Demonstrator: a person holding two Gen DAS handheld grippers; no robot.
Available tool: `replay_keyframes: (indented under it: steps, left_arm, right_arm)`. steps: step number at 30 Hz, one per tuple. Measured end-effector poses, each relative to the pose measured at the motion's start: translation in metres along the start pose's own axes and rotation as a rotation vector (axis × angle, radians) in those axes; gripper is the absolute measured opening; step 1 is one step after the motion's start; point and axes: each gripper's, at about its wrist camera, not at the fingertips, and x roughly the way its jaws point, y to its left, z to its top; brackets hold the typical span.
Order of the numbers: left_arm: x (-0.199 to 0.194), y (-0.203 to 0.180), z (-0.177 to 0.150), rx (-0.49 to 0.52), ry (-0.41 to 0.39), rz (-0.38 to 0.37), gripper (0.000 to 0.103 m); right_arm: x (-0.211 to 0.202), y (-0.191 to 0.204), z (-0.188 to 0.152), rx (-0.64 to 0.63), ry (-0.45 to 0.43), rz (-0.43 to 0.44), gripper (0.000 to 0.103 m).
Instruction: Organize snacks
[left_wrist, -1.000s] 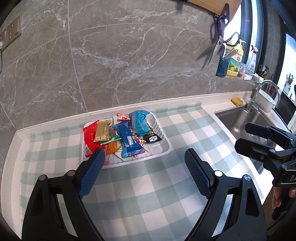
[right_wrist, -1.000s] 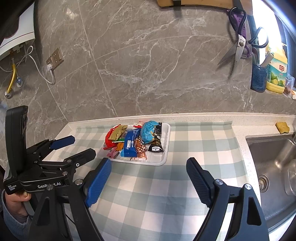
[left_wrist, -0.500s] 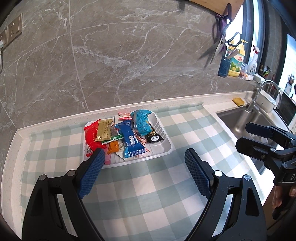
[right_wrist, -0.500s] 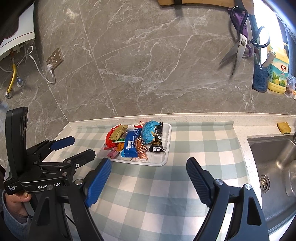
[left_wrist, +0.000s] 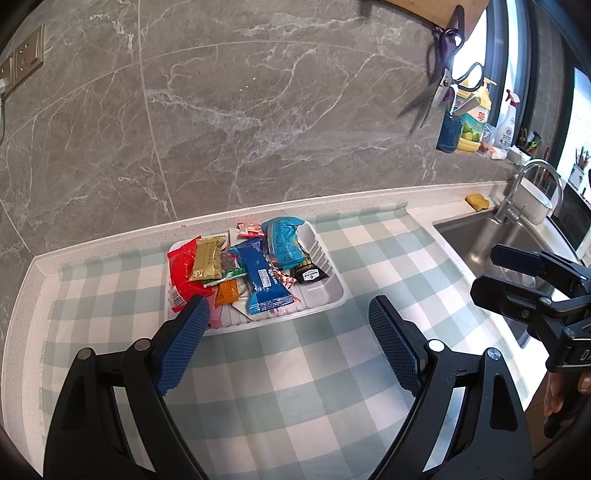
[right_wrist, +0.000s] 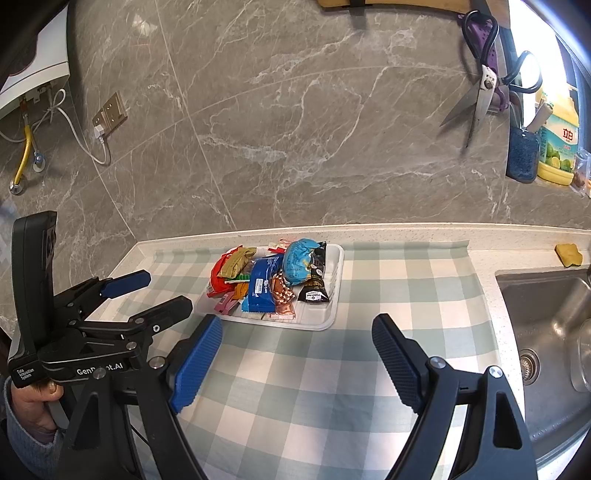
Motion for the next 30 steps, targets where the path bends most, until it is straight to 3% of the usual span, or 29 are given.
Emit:
replay_keyframes:
  steps: [9, 15, 23, 30]
  left_arm:
    - [0.001, 0.002, -0.001, 0.001, -0.009, -0.002, 0.088]
    - [-0.005, 0.001, 0.000, 0.009, -0.064, 0.023, 0.088]
    - [-0.026, -0.001, 0.005, 0.034, -0.191, 0.172, 0.088]
    - [-0.028, -0.007, 0.004, 0.073, -0.191, 0.240, 0.088]
  right_arm:
    - [0.000, 0.000, 0.000, 0.000, 0.001, 0.000, 0.085]
    - [-0.001, 0.001, 0.000, 0.002, 0.000, 0.003, 0.085]
    - [0.002, 0.003, -0.003, 0.008, 0.002, 0.009, 0.085]
    - [0.002, 0.002, -0.005, 0.020, 0.005, 0.017, 0.085]
